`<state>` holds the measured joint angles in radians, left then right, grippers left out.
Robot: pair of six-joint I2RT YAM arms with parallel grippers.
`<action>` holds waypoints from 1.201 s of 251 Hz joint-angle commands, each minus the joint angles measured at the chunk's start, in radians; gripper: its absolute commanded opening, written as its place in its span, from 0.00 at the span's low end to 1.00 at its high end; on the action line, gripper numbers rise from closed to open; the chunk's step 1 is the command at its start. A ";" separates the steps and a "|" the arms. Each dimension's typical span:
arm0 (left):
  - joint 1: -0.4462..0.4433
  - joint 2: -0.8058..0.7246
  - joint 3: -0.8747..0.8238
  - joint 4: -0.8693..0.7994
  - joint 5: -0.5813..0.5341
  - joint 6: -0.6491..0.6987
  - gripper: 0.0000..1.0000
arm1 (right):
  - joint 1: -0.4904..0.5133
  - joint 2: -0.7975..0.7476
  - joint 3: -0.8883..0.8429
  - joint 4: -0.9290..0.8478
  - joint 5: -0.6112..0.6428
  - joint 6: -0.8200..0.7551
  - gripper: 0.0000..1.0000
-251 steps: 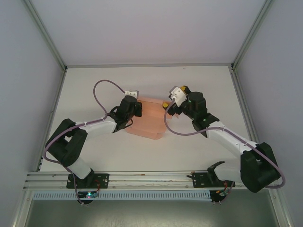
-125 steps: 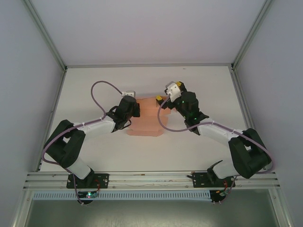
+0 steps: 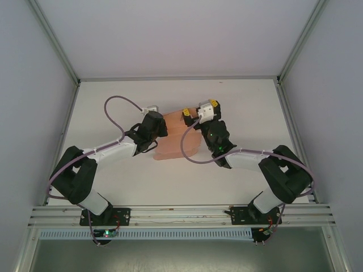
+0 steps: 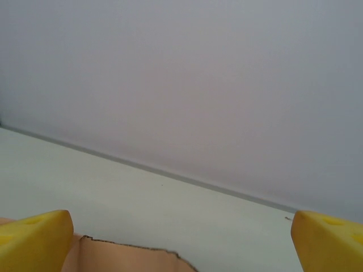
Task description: Assemble paper box
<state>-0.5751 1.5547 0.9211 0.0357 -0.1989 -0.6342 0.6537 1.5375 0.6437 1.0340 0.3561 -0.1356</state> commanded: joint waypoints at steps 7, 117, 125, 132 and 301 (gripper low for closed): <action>-0.023 -0.024 0.048 -0.077 -0.064 0.031 0.00 | -0.054 -0.122 -0.012 -0.203 -0.158 0.023 0.98; -0.022 -0.039 0.075 -0.111 -0.128 0.093 0.00 | -0.233 -0.394 -0.020 -0.916 -0.390 0.013 0.98; -0.022 -0.043 0.073 -0.110 -0.126 0.094 0.00 | -0.242 -0.388 -0.019 -0.922 -0.370 0.029 0.98; -0.022 -0.043 0.073 -0.112 -0.127 0.095 0.00 | -0.253 -0.379 -0.018 -0.928 -0.374 0.033 0.98; -0.021 -0.054 0.063 -0.099 -0.060 0.081 0.00 | -0.277 -0.166 0.047 -0.656 -0.613 0.093 0.98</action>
<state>-0.5880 1.5288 0.9710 -0.0608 -0.2703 -0.5537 0.3706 1.3415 0.6380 0.2878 -0.1661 -0.0734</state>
